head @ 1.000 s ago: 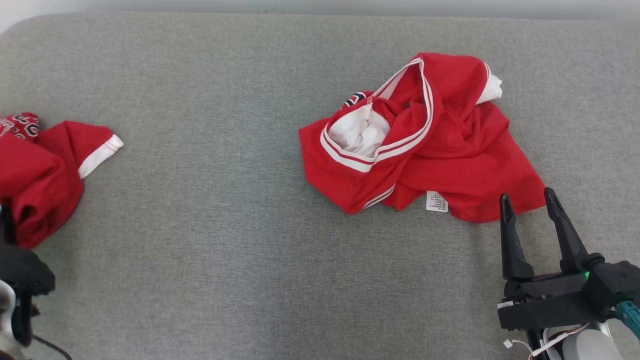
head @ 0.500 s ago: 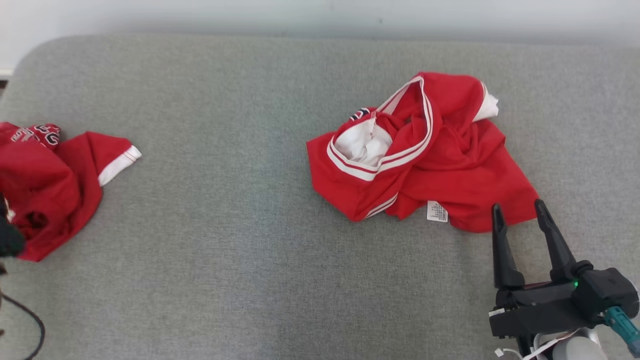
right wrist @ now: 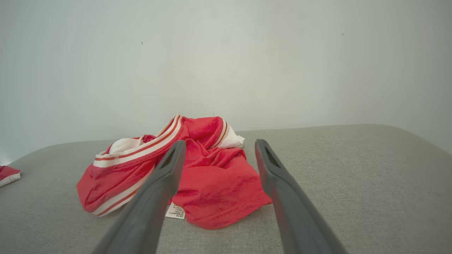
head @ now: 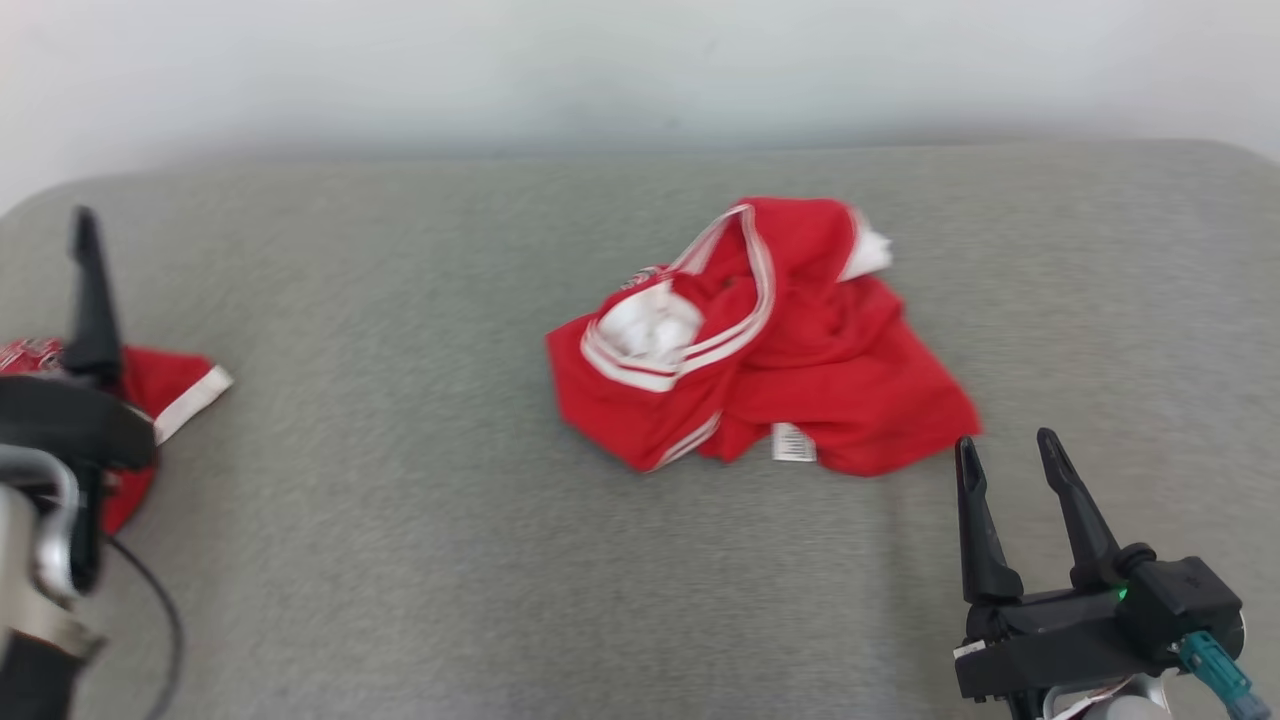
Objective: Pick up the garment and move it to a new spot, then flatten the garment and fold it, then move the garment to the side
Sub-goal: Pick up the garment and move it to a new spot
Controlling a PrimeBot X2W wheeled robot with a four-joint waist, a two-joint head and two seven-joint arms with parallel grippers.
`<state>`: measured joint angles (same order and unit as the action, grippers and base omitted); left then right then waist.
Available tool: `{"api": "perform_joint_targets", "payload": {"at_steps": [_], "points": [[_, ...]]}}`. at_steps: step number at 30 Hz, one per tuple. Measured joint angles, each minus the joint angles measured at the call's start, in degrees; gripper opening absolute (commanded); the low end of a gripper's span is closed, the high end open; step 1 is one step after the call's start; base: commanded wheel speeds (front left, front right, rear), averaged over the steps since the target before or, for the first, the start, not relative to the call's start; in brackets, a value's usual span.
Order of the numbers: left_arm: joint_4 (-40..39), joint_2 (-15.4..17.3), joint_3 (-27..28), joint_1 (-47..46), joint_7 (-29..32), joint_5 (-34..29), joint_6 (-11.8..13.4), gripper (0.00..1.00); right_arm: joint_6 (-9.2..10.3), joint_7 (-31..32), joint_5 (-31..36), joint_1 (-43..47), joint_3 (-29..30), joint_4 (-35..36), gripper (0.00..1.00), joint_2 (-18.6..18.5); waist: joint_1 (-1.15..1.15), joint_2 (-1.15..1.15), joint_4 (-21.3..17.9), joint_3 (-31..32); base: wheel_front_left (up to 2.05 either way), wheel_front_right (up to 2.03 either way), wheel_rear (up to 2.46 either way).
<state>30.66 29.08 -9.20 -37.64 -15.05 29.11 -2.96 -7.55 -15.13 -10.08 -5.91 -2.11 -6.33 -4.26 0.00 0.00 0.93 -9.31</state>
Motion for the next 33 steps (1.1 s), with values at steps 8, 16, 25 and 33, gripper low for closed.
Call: {"api": "perform_joint_targets", "payload": {"at_steps": [8, 16, 25, 33], "points": [[-7.8, -5.0, -0.7, 8.3, 0.0, -1.5, 2.2, 1.00, 0.00, 0.0, -0.1, 2.2, -0.5, -0.7, 1.00, 0.3, 0.00, 0.00, -6.1, 3.0, 0.00, 0.00, 0.00], [-17.3, -8.6, 2.0, 21.6, 0.0, -4.6, 4.0, 1.00, 0.00, 0.0, -0.2, 3.9, -0.8, -1.2, 1.00, 0.3, -0.01, 0.00, -9.5, 8.2, 0.00, 0.00, 0.00], [-21.1, -11.2, 3.8, 32.2, 0.0, -5.9, 3.4, 1.00, 0.00, 0.0, -0.6, 4.9, -1.3, -1.7, 1.00, 0.0, 0.00, 0.00, -7.7, 10.5, 0.00, 0.00, 0.00], [-22.2, -13.7, 5.3, 37.1, 0.0, -7.0, 2.0, 1.00, 0.00, 0.0, -1.0, 5.9, -2.1, -3.0, 1.00, -0.4, 0.00, 0.00, -4.7, 11.5, 0.00, 0.00, 0.00]]}}
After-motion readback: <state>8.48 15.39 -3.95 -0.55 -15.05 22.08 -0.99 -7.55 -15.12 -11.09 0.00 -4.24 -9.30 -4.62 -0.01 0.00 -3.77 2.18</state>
